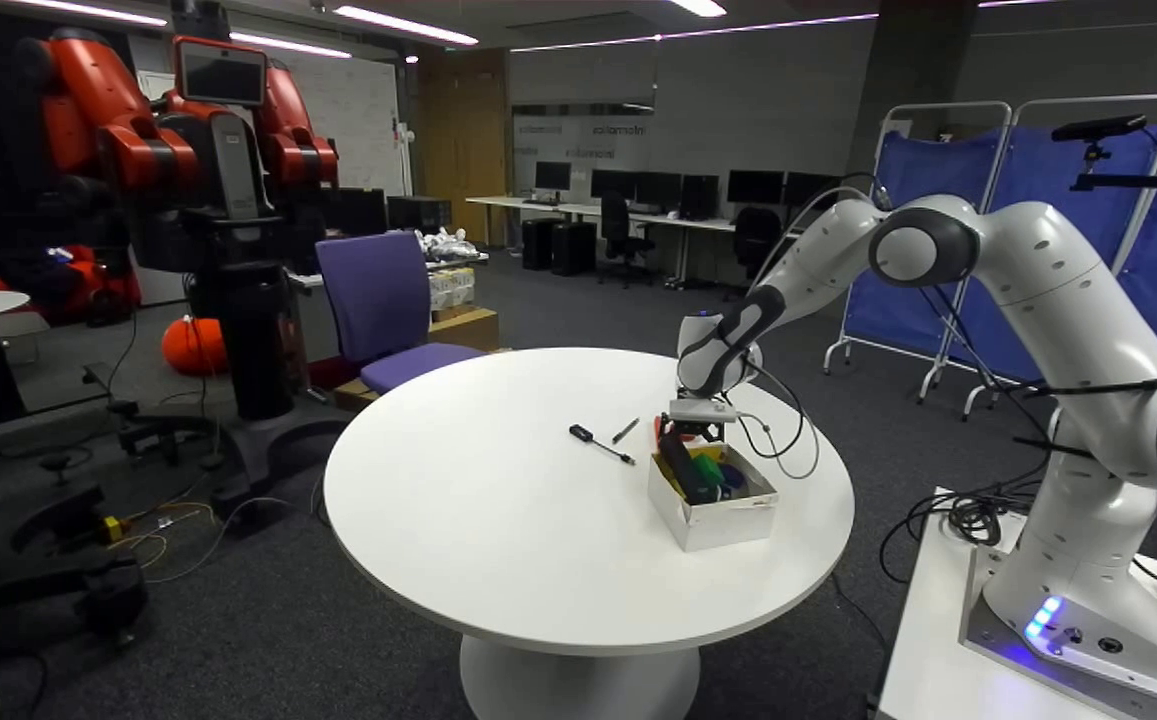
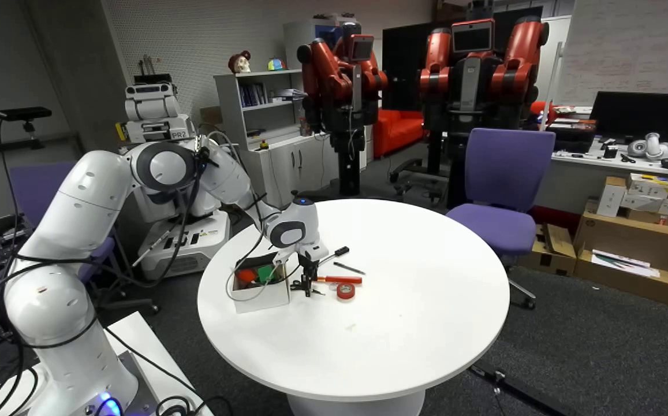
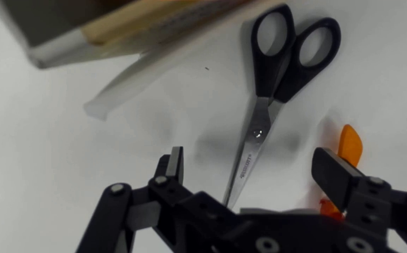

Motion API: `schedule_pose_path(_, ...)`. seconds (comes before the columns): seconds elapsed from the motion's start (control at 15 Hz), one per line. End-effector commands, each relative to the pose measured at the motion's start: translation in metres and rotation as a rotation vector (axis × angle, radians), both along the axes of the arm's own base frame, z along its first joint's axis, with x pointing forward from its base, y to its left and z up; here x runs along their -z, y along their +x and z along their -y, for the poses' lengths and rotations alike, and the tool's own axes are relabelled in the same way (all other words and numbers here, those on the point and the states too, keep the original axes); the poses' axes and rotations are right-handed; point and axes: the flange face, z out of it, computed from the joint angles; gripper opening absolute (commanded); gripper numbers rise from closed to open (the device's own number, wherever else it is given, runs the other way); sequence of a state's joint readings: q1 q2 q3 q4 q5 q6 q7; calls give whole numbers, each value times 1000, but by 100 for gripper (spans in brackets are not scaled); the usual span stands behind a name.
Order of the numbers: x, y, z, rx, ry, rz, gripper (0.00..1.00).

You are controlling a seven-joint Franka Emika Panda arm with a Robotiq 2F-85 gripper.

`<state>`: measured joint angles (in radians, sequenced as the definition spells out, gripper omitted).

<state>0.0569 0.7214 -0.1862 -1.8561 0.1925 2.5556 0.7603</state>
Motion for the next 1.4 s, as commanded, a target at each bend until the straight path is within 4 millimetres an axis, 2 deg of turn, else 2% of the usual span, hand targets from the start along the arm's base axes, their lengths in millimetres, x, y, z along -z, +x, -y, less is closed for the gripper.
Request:
schedule_pose_path(0.0,3,5,-4,-4,-17,11,100)
schedule_pose_path(0.73,8,8,-7,-9,-20,8,92)
schedule_pose_path(0.87,8,8,-7,-9,-20,8,78)
schedule_pose_path(0.93,8,8,-7,-10,-20,9,64)
schedule_pose_path(1.33,2,14,-7,-11,-21,23,19)
